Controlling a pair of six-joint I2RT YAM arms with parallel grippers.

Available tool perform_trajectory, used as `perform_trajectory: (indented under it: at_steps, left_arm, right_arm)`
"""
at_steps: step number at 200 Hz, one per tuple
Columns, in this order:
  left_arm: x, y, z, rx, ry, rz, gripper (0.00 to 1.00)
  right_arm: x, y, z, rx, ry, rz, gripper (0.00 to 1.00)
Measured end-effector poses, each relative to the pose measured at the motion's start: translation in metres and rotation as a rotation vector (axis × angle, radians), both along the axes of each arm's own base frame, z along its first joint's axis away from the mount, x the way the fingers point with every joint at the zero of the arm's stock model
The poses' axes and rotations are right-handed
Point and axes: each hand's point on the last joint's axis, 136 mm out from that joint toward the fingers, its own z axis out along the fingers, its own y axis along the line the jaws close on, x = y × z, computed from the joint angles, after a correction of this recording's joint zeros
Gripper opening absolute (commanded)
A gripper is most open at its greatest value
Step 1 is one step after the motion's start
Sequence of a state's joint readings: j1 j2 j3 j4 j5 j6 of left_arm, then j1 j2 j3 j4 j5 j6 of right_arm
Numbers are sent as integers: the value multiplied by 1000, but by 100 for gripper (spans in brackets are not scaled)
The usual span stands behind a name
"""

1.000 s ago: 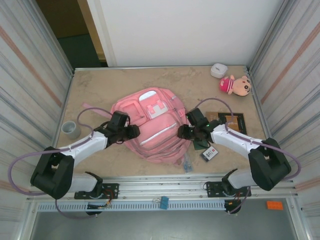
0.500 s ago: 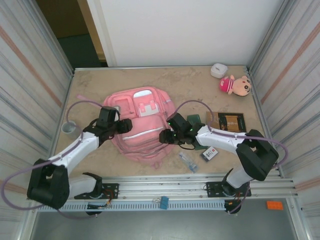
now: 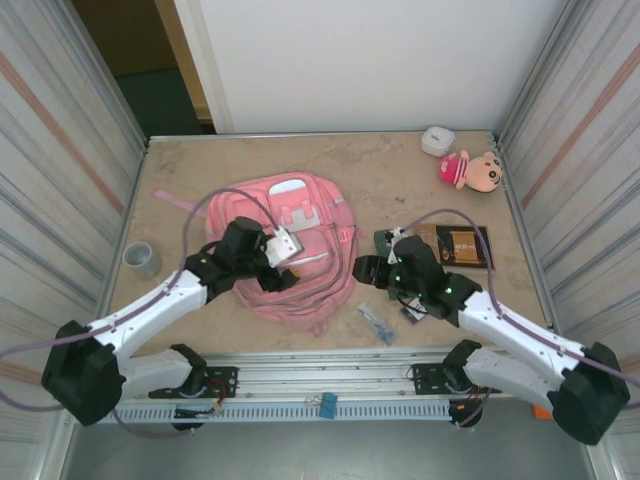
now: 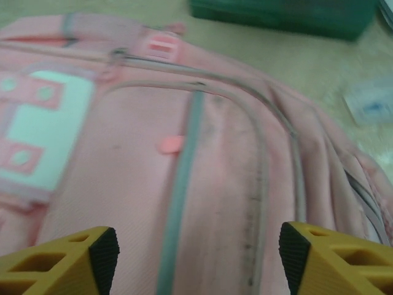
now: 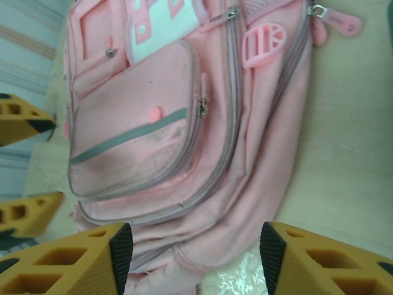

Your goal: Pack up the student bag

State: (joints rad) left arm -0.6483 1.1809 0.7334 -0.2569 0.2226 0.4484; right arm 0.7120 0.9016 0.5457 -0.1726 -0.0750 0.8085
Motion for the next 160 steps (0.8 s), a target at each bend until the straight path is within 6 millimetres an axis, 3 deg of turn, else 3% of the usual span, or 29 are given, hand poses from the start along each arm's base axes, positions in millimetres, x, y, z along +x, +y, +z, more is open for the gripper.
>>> perform_trajectory:
  at_steps: [27, 49, 84, 124, 135, 154, 160]
  left_arm:
    - [1, -12, -37, 126, 17, -58, 80]
    - [9, -14, -55, 186, 25, -55, 80]
    - [23, -18, -57, 212, -31, -26, 76]
    - [39, -18, -50, 226, -115, 32, 74]
    - [41, -18, -50, 223, -126, 41, 64]
    - [40, -19, -55, 225, -126, 35, 31]
    - [39, -19, -57, 230, -125, 31, 24]
  right_arm:
    - [-6, -15, 10, 40, -45, -32, 59]
    - [-8, -23, 19, 57, -70, -58, 60]
    - [-12, -32, 23, 71, -96, -80, 60]
    - [-15, -37, 11, 52, -88, -86, 61]
    - [-16, -38, 10, 41, -92, -79, 61]
    - [-16, -38, 10, 23, -110, -63, 62]
    - [-16, -38, 10, 18, -115, -58, 66]
